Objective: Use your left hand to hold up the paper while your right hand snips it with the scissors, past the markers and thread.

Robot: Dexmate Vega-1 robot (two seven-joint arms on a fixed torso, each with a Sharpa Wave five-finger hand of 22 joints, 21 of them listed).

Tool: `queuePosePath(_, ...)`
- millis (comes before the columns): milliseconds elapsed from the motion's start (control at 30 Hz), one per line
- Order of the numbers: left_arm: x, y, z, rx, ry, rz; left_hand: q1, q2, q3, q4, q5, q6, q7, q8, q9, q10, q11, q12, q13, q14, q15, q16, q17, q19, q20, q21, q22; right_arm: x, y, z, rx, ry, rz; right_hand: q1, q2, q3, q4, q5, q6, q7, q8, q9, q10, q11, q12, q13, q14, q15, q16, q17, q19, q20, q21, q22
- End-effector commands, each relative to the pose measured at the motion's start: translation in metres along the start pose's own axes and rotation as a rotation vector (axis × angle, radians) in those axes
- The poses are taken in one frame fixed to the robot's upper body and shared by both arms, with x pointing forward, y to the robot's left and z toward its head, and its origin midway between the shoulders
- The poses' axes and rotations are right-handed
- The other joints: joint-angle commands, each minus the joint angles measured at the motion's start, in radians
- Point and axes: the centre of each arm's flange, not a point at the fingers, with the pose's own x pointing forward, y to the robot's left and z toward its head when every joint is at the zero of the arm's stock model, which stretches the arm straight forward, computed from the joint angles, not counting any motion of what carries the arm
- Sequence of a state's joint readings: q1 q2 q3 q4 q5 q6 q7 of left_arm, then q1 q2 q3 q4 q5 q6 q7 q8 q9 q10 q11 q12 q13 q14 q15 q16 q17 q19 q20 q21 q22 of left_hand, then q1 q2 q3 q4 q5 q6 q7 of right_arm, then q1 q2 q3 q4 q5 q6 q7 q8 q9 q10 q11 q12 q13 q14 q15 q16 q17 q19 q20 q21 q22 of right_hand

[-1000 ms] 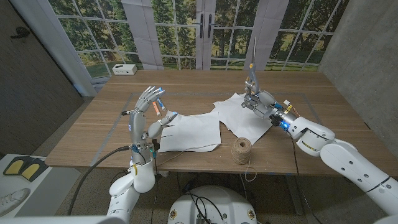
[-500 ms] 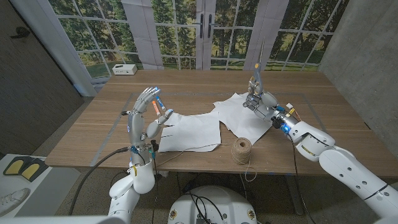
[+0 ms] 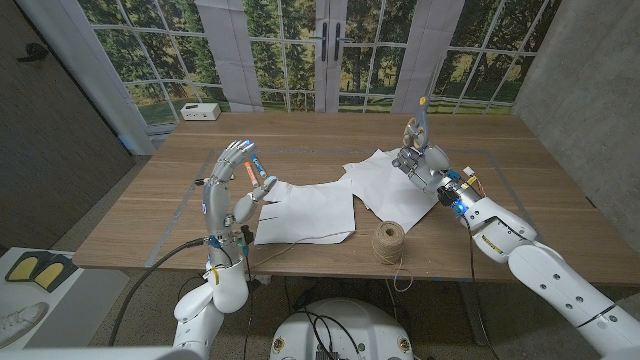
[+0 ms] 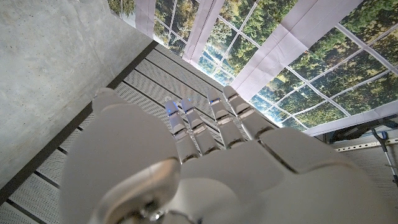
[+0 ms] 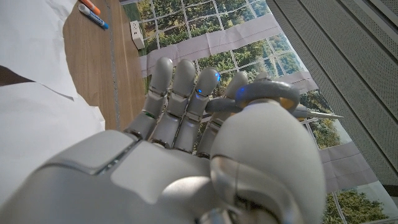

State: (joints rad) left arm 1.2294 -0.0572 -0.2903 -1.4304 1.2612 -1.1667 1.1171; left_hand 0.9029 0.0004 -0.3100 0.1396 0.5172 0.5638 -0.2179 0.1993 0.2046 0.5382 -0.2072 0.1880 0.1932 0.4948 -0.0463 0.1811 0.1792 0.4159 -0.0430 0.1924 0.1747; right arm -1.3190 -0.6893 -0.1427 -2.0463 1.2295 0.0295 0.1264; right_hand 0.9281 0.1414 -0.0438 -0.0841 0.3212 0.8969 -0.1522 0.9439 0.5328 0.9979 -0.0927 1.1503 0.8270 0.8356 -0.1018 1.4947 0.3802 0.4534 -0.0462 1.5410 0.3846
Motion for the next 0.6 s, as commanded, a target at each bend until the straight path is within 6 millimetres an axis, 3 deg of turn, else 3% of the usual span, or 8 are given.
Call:
queuePosePath(33,-0.0029,0.0027,0.0015,0.001,0.003,0.003,-0.002,-0.006,-0.011,0.000,-0.007,-0.004,-0.003,0.001,0.000,-0.004,-0.002,0.001,0.002,-0.006,-0.174,0.003,0.004,-0.005,-0.103,0.005,0.004,-0.0018,0.0024,-0.0012,0.031,-0.026,0.000,0.005,0.012,0.007,0.003,-0.006,0.207,0.185,0.007,0.006,-0.029,-0.030,0.007,0.003,-0.001,-0.111,0.009,-0.001,0.003,-0.122,0.010,0.002)
queuePosePath(200,-0.0052,0.0032,0.0010,0.002,0.005,-0.002,-0.004,-0.008,-0.012,0.000,-0.007,-0.006,-0.003,0.000,0.000,-0.004,-0.002,0.002,0.002,-0.006,-0.174,0.003,0.004,-0.004,-0.102,0.005,0.004,-0.0037,0.0010,-0.0038,0.036,-0.026,0.000,0.001,0.003,0.001,0.003,-0.006,0.198,0.186,-0.008,-0.014,-0.029,-0.029,0.010,0.001,0.002,-0.111,0.015,0.000,0.005,-0.120,0.009,-0.005)
queuePosePath(267,-0.0060,0.0039,0.0012,0.004,0.004,-0.005,-0.005,-0.009,-0.013,0.000,-0.007,-0.008,-0.003,0.000,0.000,-0.003,-0.002,0.003,0.002,-0.006,-0.174,0.004,0.004,-0.004,-0.101,0.005,0.004,-0.0036,0.0005,-0.0042,0.031,-0.023,0.011,0.004,-0.001,-0.001,-0.001,-0.004,0.165,0.175,-0.037,-0.037,-0.041,-0.035,0.013,0.006,-0.002,-0.112,0.017,-0.001,0.001,-0.125,0.005,-0.011)
queuePosePath(333,-0.0065,0.0045,0.0017,0.004,0.004,-0.006,-0.006,-0.010,-0.014,0.000,-0.007,-0.009,-0.003,0.000,0.000,-0.003,-0.002,0.003,0.002,-0.006,-0.174,0.004,0.004,-0.004,-0.102,0.005,0.004,-0.0039,0.0002,-0.0051,0.035,-0.029,0.008,0.010,-0.004,-0.004,-0.007,-0.001,0.112,0.177,-0.088,-0.073,-0.064,-0.037,0.021,0.020,-0.015,-0.112,0.019,-0.005,-0.006,-0.123,0.002,-0.022)
queuePosePath(400,-0.0065,0.0053,0.0022,0.007,0.002,-0.008,-0.006,-0.010,-0.014,0.000,-0.007,-0.010,-0.004,0.000,0.000,-0.003,-0.002,0.003,0.002,-0.006,-0.174,0.004,0.004,-0.004,-0.101,0.005,0.004,-0.0036,0.0003,-0.0057,0.035,-0.030,0.018,0.011,-0.008,-0.006,-0.009,0.000,0.098,0.174,-0.104,-0.084,-0.071,-0.041,0.022,0.022,-0.021,-0.112,0.021,-0.006,-0.008,-0.123,0.000,-0.026)
queuePosePath(433,-0.0064,0.0055,0.0025,0.007,0.002,-0.007,-0.006,-0.010,-0.014,0.000,-0.007,-0.010,-0.004,0.000,0.000,-0.003,-0.002,0.004,0.002,-0.006,-0.174,0.004,0.004,-0.004,-0.102,0.006,0.004,-0.0033,0.0003,-0.0059,0.034,-0.029,0.023,0.011,-0.011,-0.009,-0.010,0.002,0.067,0.175,-0.135,-0.102,-0.073,-0.044,0.022,0.017,-0.027,-0.113,0.024,-0.007,-0.013,-0.122,-0.001,-0.029)
queuePosePath(600,-0.0054,0.0078,0.0036,0.009,0.000,-0.005,-0.008,-0.011,-0.015,0.000,-0.008,-0.011,-0.004,0.000,0.000,-0.001,-0.002,0.005,0.002,-0.005,-0.174,0.005,0.004,-0.004,-0.102,0.006,0.004,-0.0020,0.0004,-0.0065,0.027,-0.029,0.040,0.013,-0.017,-0.019,-0.016,0.008,-0.011,0.158,-0.228,-0.156,-0.099,-0.054,0.031,0.025,-0.048,-0.114,0.028,-0.010,-0.027,-0.121,-0.010,-0.051)
